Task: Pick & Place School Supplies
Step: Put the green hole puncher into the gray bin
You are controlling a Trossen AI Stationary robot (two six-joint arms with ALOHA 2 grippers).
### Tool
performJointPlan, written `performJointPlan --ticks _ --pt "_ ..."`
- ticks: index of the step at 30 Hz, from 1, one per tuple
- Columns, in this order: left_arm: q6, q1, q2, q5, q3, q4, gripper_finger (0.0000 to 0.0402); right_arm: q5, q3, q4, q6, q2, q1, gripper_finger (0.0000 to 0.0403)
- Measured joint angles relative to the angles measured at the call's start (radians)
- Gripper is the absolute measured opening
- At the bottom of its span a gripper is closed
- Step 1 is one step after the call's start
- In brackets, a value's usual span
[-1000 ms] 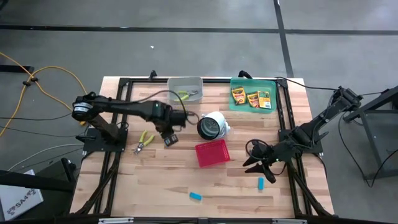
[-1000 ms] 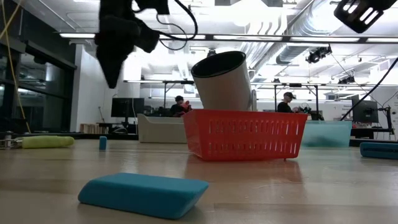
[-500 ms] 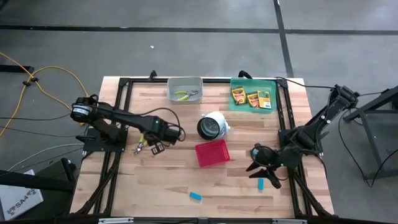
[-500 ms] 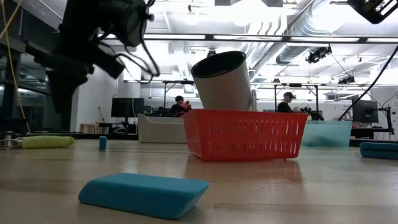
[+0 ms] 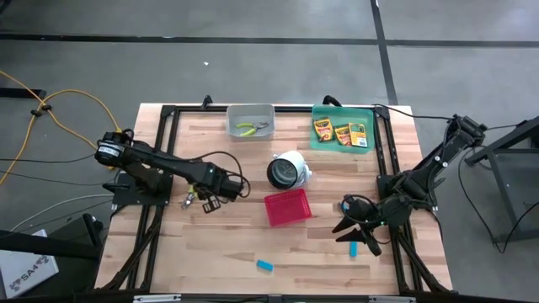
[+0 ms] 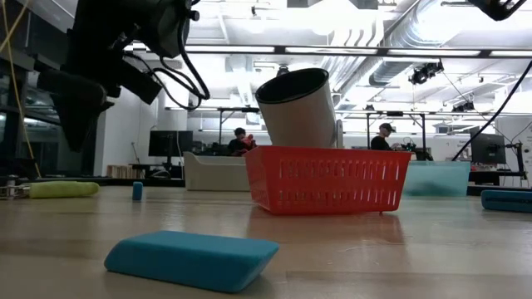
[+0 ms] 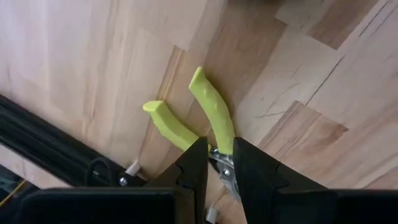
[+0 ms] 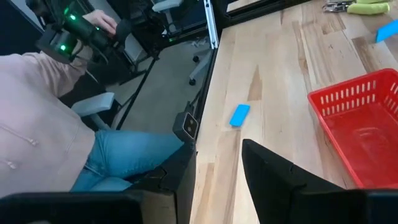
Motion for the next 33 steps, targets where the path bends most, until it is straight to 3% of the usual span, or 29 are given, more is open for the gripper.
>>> performJointPlan --ticks 7,16,24,33 --pt "-0.010 0.015 0.000 0.014 -0.073 0.013 0.0041 -0.001 0.000 -0.001 0.000 0.000 0.000 0.0122" --pt "-0.004 0.013 0.000 0.056 -0.139 0.068 0.0039 -0.003 0.000 0.000 0.000 0.000 0.000 0.0122" --pt "0.006 -0.022 0.000 0.157 -0.137 0.078 0.0039 0.004 0.000 0.004 0.001 0.000 0.000 0.0122" --pt "-0.044 -0.067 0.000 0.198 -0.128 0.075 0.0039 0.019 0.000 0.007 0.001 0.000 0.000 0.0122"
